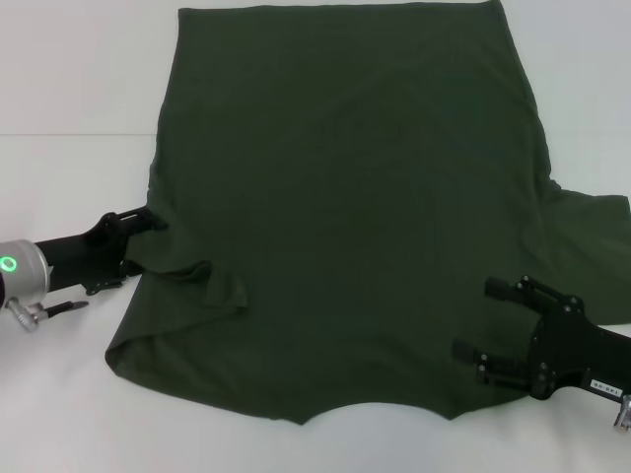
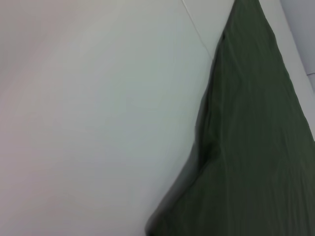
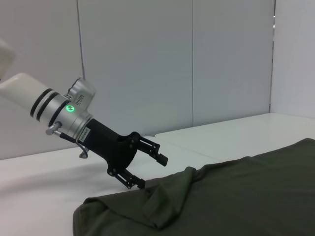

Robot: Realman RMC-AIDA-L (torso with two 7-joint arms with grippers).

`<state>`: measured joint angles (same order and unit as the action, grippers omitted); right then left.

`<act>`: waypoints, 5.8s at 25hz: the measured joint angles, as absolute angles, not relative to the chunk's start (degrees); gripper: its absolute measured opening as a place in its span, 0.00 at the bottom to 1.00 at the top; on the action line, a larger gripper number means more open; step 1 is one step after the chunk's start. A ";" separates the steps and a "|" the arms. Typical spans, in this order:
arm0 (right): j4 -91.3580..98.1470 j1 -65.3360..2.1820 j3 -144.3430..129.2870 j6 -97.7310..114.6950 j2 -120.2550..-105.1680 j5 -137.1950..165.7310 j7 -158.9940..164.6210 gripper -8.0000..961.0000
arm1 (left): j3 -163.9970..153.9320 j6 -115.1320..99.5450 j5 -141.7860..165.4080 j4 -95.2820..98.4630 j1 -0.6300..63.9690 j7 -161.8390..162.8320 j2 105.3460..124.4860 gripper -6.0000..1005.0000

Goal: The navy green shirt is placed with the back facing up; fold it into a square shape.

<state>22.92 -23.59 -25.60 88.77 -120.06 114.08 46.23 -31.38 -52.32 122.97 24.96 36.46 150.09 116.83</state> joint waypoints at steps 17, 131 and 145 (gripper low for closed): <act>22.85 -23.59 -25.55 89.11 -120.05 114.08 46.23 0.98 | -31.44 -51.14 122.53 23.75 37.07 147.46 116.62 0.64; 21.52 -23.47 -25.19 86.79 -120.04 113.03 48.35 0.98 | -38.59 -84.63 115.22 42.89 19.12 68.08 120.99 0.87; 53.24 -24.64 -26.61 93.45 -117.97 123.89 118.36 0.98 | -38.73 -85.92 115.17 42.92 19.36 68.37 121.01 0.87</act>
